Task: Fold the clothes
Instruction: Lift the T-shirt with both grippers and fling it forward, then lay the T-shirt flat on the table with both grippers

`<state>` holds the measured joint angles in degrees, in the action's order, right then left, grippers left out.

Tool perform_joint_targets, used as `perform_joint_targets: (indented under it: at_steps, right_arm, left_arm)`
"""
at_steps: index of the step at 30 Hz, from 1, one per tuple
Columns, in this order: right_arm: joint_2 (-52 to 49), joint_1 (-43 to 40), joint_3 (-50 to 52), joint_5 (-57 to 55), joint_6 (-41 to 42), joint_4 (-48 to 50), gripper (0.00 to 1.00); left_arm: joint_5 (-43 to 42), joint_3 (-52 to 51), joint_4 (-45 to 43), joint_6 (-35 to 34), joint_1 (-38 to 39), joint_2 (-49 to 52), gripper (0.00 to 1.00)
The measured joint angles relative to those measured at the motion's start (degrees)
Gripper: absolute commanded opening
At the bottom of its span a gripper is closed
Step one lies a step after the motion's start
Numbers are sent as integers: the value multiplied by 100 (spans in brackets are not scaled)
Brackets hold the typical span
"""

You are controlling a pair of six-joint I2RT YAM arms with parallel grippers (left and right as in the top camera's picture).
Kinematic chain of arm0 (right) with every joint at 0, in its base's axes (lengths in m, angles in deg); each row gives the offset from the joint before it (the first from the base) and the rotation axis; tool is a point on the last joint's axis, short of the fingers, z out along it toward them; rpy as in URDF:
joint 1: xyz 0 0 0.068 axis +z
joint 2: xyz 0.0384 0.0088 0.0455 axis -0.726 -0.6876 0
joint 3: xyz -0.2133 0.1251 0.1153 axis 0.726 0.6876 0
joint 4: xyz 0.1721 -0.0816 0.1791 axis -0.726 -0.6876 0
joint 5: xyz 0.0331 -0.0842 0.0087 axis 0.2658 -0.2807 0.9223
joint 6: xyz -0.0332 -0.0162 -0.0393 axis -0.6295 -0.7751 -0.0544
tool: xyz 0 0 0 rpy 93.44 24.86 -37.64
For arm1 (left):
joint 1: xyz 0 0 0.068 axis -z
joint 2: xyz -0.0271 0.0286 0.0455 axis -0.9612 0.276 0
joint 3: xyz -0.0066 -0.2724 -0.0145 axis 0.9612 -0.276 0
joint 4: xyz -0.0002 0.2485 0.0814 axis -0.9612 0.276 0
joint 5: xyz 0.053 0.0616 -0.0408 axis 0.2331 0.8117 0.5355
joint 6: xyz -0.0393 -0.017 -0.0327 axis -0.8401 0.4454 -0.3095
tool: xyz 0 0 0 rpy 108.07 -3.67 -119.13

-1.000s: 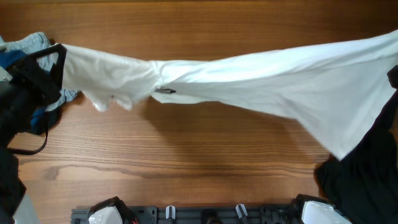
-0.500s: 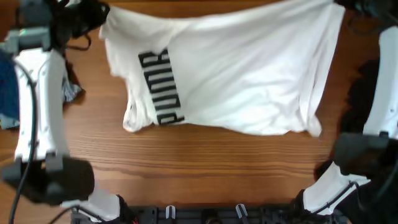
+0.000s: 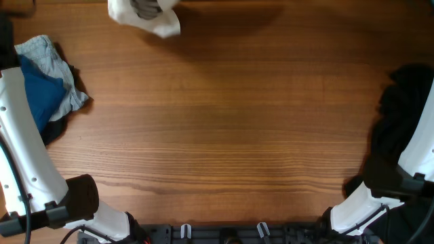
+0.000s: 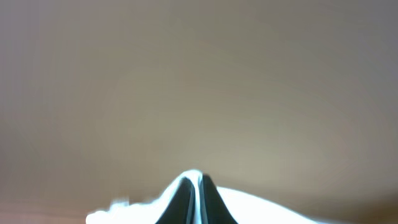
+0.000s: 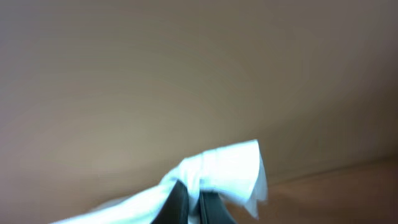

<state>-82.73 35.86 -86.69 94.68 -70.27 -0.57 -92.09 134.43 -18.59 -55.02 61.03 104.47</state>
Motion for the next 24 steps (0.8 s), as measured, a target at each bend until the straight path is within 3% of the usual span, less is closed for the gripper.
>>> perform_joint_targets:
  at_steps: [5,8,15,20,24]
  right_arm:
    - [-616,-11,511,-619,-671,-2636,4]
    - [-1005,-35,1213,-756,-809,-3265,4]
    - [-1169,-39,2951,-922,-874,-3672,4]
    - [-1167,-39,3921,-1268,-870,-3716,4]
    - [-1163,-81,4730,-1725,-688,-3587,4]
  left_arm:
    - [-24,-369,3541,186,192,568,4]
    - [-13,-962,4336,483,380,844,4]
    - [-131,-3550,5200,1399,1097,988,4]
    - [-151,-5132,4894,1646,1185,684,4]
    - [55,-6188,4249,1357,850,-363,4]
